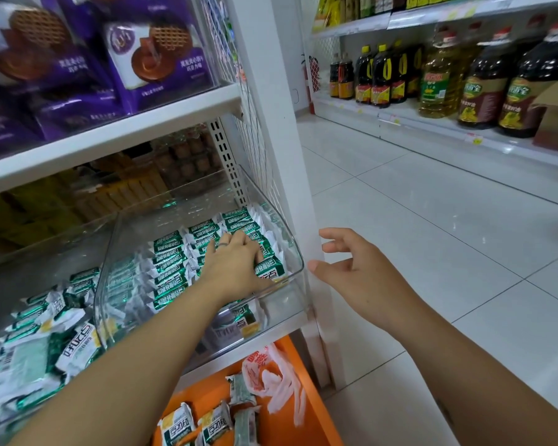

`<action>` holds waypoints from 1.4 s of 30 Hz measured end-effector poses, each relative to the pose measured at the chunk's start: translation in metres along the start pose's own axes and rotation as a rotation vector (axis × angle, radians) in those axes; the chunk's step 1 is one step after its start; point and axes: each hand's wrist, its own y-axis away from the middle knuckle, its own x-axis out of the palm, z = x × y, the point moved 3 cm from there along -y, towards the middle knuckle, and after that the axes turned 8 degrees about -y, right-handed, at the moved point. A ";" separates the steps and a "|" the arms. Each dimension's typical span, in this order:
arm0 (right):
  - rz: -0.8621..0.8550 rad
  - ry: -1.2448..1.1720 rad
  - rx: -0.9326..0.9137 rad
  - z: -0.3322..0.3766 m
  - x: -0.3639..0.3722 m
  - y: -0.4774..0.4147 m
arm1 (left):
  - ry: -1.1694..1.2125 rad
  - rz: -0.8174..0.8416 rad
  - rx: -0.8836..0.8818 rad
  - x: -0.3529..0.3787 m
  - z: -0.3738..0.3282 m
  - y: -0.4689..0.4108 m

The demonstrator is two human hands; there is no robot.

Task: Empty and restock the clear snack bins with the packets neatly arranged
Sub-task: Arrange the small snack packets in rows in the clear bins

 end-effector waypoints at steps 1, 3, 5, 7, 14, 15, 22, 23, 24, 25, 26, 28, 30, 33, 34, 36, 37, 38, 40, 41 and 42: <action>0.001 -0.003 0.000 0.000 0.000 0.000 | 0.013 0.007 -0.021 0.001 0.001 -0.001; 0.007 -0.007 0.005 0.001 0.000 0.000 | 0.013 0.015 -0.040 0.002 0.000 -0.002; 0.009 -0.010 0.007 0.002 0.000 0.001 | 0.048 0.017 -0.042 0.003 0.001 -0.003; 0.010 -0.007 0.001 0.002 0.000 0.001 | 0.133 0.038 -0.045 0.004 0.002 -0.002; -0.012 0.007 -0.008 0.001 0.002 0.000 | 0.091 0.074 -0.026 -0.003 0.003 -0.004; -0.028 0.004 -0.014 0.002 0.003 0.001 | 0.094 0.104 -0.019 -0.004 0.005 -0.005; -0.213 0.016 -0.245 0.023 0.020 0.012 | 0.445 -0.209 0.011 -0.030 0.021 0.041; -0.203 0.015 -0.269 0.027 0.027 0.015 | 0.449 -0.283 0.025 -0.034 0.023 0.057; -0.184 0.011 -0.286 0.030 0.035 0.018 | 0.452 -0.337 0.030 -0.039 0.026 0.073; -0.159 0.006 -0.297 0.033 0.044 0.022 | 0.455 -0.382 0.036 -0.041 0.032 0.089; -0.128 0.007 -0.310 0.036 0.055 0.027 | 0.454 -0.415 0.032 -0.041 0.039 0.104; -0.054 0.054 -0.343 0.038 0.077 0.038 | 0.476 -0.450 -0.007 -0.039 0.061 0.132; 0.029 0.134 -0.374 0.039 0.100 0.049 | 0.510 -0.484 -0.079 -0.037 0.085 0.157; 0.123 0.311 -0.409 0.033 0.128 0.059 | 0.520 -0.560 -0.191 -0.035 0.122 0.185; 0.145 0.374 -0.417 0.031 0.135 0.060 | 0.520 -0.551 -0.226 -0.033 0.134 0.190; 0.171 0.473 -0.432 0.027 0.145 0.060 | 0.529 -0.440 -0.301 -0.022 0.158 0.194; 0.169 0.503 -0.441 0.026 0.147 0.059 | 0.510 -0.346 -0.347 -0.015 0.169 0.194; 0.162 0.520 -0.448 0.025 0.148 0.057 | 0.469 -0.252 -0.386 -0.008 0.180 0.193; 0.150 0.534 -0.460 0.025 0.149 0.052 | 0.401 -0.126 -0.436 0.003 0.197 0.191; 0.147 0.535 -0.470 0.025 0.150 0.051 | 0.378 -0.094 -0.451 0.005 0.202 0.191; 0.147 0.534 -0.478 0.024 0.152 0.049 | 0.353 -0.069 -0.460 0.005 0.205 0.189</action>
